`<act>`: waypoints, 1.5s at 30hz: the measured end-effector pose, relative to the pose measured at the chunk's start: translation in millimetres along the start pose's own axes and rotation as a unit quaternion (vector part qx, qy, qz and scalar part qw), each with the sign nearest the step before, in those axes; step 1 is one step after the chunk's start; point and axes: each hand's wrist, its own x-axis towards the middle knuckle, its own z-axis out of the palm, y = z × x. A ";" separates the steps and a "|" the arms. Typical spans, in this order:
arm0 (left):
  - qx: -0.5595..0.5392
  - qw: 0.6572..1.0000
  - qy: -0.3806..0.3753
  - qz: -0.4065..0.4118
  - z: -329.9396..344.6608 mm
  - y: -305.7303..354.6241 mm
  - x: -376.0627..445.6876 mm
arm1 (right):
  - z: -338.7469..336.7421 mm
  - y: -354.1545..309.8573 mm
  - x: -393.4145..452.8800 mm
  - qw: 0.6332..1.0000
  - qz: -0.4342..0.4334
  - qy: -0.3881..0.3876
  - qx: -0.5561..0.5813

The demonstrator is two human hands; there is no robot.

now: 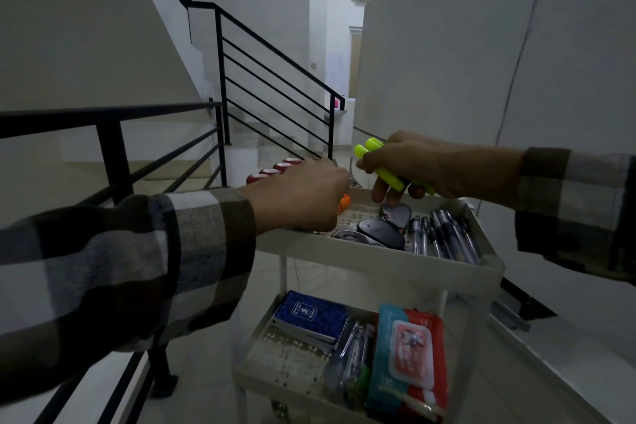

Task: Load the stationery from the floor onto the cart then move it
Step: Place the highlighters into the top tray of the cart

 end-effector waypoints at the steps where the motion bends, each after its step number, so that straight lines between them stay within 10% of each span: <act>1: -0.004 1.000 0.004 -0.002 0.3 0.5 0.2 | 0.3 0.0 -0.3 1.000 0.001 0.000 0.003; 26: -0.086 0.990 -0.106 -0.048 -4.9 -25.0 17.9 | 4.4 6.9 16.2 1.000 -0.005 0.007 0.000; 32: -0.114 0.992 -0.005 -0.051 -27.9 -35.9 8.6 | 5.6 5.5 22.1 0.999 -0.012 0.003 0.049; 45: -0.079 0.988 -0.128 0.038 -18.8 -31.7 -1.6 | 20.1 6.8 32.8 0.997 0.013 -0.062 0.034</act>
